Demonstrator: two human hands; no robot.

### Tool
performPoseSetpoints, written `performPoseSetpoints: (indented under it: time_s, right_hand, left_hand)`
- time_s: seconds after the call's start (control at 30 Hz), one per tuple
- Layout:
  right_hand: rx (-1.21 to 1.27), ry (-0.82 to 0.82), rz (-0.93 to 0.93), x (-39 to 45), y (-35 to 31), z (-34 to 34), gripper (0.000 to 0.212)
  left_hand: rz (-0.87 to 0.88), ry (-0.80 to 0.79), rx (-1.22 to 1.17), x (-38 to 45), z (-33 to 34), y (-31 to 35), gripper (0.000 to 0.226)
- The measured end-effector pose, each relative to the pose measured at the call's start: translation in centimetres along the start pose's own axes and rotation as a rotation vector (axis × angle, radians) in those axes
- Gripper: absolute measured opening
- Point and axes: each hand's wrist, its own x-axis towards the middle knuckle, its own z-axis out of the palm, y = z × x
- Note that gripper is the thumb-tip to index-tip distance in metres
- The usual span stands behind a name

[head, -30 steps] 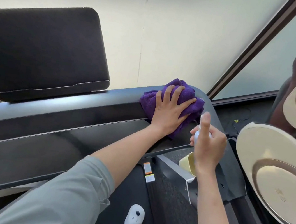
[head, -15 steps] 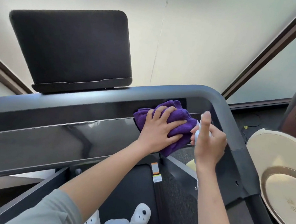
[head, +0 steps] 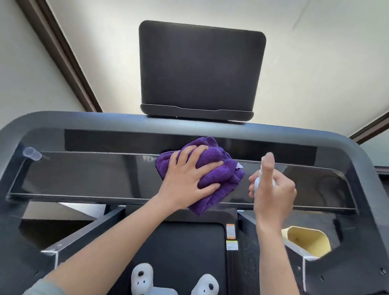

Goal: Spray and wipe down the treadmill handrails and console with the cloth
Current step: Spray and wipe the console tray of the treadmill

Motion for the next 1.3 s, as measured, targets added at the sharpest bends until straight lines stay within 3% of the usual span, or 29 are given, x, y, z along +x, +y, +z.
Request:
performPoseSetpoints:
  time_s: [0.43,0.7,0.87,1.03,1.3]
  right_hand:
    - [0.003,-0.141,-0.085,-6.9,-4.9,9.7,0.079]
    - [-0.008,-0.197,-0.093,-9.8,-6.4,13.7,0.074]
    - [-0.022,-0.2,-0.066,-9.8,-6.0,13.8,0.072]
    - [-0.039,-0.167,-0.039,-8.9,-5.1,11.9,0.074]
    - [-0.037,-0.018,0.043,-5.1,-2.2,4.9,0.074]
  left_hand:
    - [-0.089,-0.01,0.007,-8.9,-7.4,-14.8,0.054]
    - [-0.155,0.016,0.053,-11.9,-9.4,-20.0,0.053]
    - [-0.239,-0.001,0.103,-10.6,-8.6,-18.0,0.052]
    - [-0.15,-0.022,0.087,-7.8,-7.2,-15.6,0.05]
    - [0.048,-0.039,0.08,-0.9,-2.7,-6.2,0.049]
